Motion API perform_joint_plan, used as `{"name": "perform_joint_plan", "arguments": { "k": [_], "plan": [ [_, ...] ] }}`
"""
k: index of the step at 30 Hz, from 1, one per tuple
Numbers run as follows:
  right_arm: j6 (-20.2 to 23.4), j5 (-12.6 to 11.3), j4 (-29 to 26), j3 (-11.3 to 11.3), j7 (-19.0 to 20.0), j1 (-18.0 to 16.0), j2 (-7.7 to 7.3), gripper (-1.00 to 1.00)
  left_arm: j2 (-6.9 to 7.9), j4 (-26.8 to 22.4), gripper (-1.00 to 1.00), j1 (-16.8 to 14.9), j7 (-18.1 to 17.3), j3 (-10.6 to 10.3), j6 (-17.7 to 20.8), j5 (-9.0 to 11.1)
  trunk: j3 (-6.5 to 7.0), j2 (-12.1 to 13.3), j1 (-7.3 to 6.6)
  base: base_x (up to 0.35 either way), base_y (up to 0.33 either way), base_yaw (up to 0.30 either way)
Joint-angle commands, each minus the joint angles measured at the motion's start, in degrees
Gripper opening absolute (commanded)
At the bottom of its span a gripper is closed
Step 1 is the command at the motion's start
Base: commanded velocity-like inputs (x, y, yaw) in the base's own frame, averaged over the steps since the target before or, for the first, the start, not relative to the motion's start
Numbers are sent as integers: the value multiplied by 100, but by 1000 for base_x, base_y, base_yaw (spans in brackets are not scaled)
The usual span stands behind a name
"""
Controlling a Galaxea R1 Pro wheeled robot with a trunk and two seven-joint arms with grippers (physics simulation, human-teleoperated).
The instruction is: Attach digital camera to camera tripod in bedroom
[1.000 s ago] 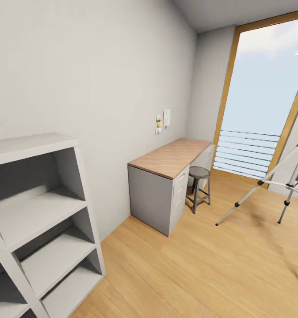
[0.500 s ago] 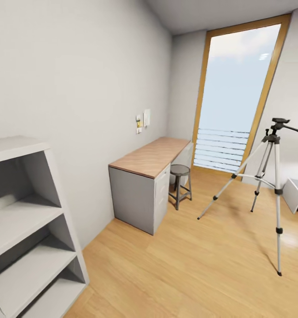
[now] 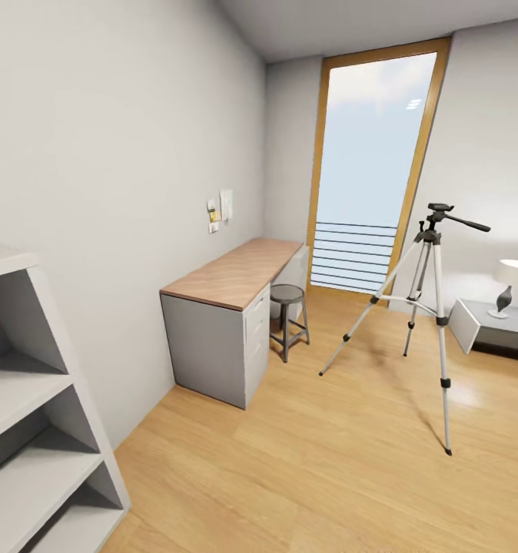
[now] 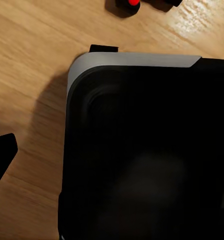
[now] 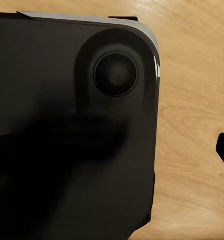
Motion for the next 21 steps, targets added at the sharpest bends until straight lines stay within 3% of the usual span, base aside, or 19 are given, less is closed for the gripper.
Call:
{"name": "perform_joint_plan", "arguments": {
  "k": [1, 13, 21],
  "plan": [
    [-20, 2, 1, 3, -1, 0, 0, 100, 0, -4, 100, 1, 1, -1, -9, 54, -4, -2, 0, 0, 0, 0],
    [-18, -8, 1, -6, -1, 0, -7, 100, -50, 20, 100, -2, -2, 1, -20, 338, -4, -2, 0, 0, 0, 0],
    [-18, -8, 1, -6, -1, 0, -7, 100, -51, 23, 100, -2, -4, 1, -21, 416, -4, -2, 0, 0, 0, 0]
  ]
}}
